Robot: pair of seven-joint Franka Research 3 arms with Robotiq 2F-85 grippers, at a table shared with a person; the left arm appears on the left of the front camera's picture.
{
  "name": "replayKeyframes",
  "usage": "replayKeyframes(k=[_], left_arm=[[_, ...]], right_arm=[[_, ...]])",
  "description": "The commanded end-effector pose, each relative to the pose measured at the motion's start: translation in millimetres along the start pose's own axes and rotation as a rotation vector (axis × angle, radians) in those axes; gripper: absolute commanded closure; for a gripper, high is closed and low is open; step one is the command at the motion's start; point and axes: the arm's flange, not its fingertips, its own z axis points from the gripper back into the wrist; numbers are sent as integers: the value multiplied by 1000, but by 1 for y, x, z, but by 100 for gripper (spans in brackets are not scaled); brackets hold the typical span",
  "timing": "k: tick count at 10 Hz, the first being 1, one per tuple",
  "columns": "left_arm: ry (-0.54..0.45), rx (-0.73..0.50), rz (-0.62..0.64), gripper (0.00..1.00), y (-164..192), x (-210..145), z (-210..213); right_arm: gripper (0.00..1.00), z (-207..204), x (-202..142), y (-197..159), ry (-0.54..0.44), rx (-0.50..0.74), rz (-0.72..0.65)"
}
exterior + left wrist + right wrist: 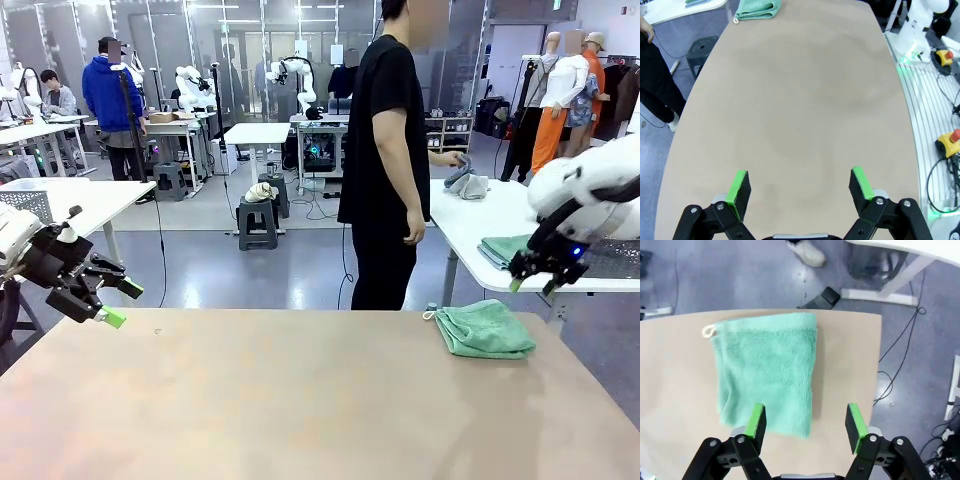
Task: Fold the towels and place them in the basket.
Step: Place the folded Towel with hook on the right side of the table.
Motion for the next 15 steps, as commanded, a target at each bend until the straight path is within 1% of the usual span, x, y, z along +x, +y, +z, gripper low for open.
replayKeyframes(k=[1, 2, 3, 4, 5, 7, 9, 10, 11, 14, 15], left_arm=[[-2, 1, -1, 0, 0, 1, 1], [-2, 1, -1, 0, 0, 1, 1], [-2, 1, -1, 0, 0, 1, 1], [-2, 1, -1, 0, 0, 1, 1], [-2, 1, -1, 0, 0, 1, 1], [-2, 1, -1, 0, 0, 1, 1], [-2, 1, -1, 0, 0, 1, 1], [-2, 1, -1, 0, 0, 1, 1], [-2, 1, -1, 0, 0, 1, 1], [-2, 1, -1, 0, 0, 1, 1], [-2, 1, -1, 0, 0, 1, 1]], right_arm=[[20, 81, -53, 16, -62, 29, 1], [20, 117, -75, 30, -99, 45, -29], [20, 149, -101, 53, -112, 52, -55], [20, 167, -121, 75, -111, 83, -55], [20, 178, -136, 91, -111, 85, -32], [20, 199, -167, 132, -142, 67, 18], [20, 214, -191, 175, -144, 42, 86], [20, 215, -199, 191, -149, 10, 120], [20, 216, -207, 203, -138, 4, 148], [20, 212, -223, 217, -133, 2, 209], [20, 219, -212, 216, -138, 12, 202]])
